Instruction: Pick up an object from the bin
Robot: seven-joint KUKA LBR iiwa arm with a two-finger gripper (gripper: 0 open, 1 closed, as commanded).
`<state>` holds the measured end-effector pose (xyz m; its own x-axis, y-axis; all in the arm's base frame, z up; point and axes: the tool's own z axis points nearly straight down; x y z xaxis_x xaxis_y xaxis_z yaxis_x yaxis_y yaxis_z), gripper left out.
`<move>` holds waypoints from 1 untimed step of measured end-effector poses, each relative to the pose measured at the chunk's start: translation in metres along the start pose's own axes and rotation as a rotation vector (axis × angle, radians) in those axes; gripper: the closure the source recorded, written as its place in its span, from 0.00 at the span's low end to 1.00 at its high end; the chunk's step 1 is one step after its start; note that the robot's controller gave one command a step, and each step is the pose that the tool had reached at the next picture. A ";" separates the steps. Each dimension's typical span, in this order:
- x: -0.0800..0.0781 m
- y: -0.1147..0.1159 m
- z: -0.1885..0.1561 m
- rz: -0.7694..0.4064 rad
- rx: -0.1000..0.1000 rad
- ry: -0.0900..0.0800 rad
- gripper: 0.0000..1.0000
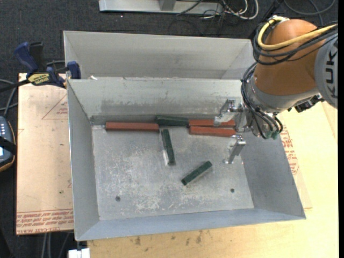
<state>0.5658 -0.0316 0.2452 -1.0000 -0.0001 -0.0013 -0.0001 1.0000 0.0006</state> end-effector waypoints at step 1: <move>0.007 0.008 0.042 -0.275 0.001 -0.006 0.00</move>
Offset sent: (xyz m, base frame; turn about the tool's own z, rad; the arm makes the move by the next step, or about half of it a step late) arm -0.0136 0.0189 -0.0852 -0.4024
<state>0.5587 -0.0232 0.2027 -0.9623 -0.2720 -0.0070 -0.2720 0.9623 -0.0016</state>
